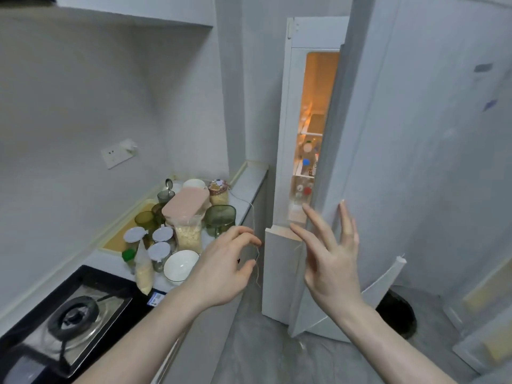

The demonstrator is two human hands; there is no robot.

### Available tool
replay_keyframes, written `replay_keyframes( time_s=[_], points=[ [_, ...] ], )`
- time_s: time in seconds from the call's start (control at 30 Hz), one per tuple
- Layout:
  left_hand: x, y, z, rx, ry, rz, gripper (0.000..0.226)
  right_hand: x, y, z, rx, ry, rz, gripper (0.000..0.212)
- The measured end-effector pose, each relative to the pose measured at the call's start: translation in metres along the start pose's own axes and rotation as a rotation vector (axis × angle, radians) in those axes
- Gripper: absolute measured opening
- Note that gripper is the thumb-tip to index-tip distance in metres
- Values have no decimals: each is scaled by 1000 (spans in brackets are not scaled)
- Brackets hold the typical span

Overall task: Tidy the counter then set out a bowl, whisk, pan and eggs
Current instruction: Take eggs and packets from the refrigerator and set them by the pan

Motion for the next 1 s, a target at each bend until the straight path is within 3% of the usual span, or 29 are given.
replay_keyframes(
  time_s=[0.2,0.33,0.43,1.0],
  points=[
    [16,11,-40,-32,-94,-31,31,-17,47,-39,38,-117,-156,78],
    [21,14,-66,-65,-179,-34,32,-45,72,-66,68,-187,-270,62],
    [25,18,-79,-67,-216,-63,31,-67,90,-86,99,-183,-309,62],
    [91,-2,-167,-72,-189,-124,32,-144,176,-179,135,-52,-167,69]
  ],
)
Point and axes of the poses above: each hand's wrist, its own z-axis away from the middle knuckle, its own y-axis out of the palm, x = y × z, the point moved 2 cm from there along -z, towards the middle knuckle, and after that the axes turned 4 degrees about -z, right-handed, at the moved point
